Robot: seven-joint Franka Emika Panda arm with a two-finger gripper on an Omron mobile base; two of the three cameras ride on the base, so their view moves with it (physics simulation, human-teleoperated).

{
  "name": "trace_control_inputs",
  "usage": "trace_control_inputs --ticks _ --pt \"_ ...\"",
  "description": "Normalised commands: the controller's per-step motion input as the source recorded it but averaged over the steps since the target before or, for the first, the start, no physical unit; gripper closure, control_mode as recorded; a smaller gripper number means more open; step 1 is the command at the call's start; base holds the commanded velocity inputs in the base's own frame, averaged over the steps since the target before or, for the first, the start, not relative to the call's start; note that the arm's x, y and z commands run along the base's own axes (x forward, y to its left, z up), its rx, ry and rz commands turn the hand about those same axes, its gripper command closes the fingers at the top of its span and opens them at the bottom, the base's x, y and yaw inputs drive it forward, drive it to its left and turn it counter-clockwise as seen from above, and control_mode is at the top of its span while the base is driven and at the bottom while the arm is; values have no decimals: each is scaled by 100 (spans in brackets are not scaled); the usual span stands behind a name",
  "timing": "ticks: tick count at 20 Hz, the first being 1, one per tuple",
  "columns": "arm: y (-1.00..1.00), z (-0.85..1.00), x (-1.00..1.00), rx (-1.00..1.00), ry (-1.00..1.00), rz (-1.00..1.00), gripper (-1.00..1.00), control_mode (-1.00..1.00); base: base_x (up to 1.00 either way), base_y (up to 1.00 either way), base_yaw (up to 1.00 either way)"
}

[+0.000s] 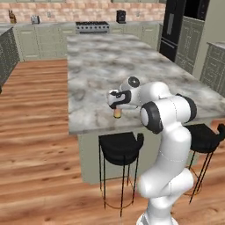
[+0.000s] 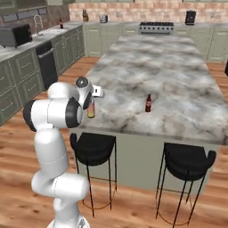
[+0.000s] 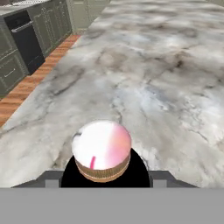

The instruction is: Place the large bottle from the dining counter next to the other large bottle outside the sink, and place the small bottle from the dining counter next to the other small bottle inside the sink.

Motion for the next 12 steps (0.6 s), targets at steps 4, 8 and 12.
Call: trace_control_inputs --ticks 4,8,12 --pt "0 0 0 0 0 0 100 100 1 100 0" --pt "0 0 0 0 0 0 100 100 11 100 0" --pt "0 0 0 0 0 0 100 100 22 100 0"
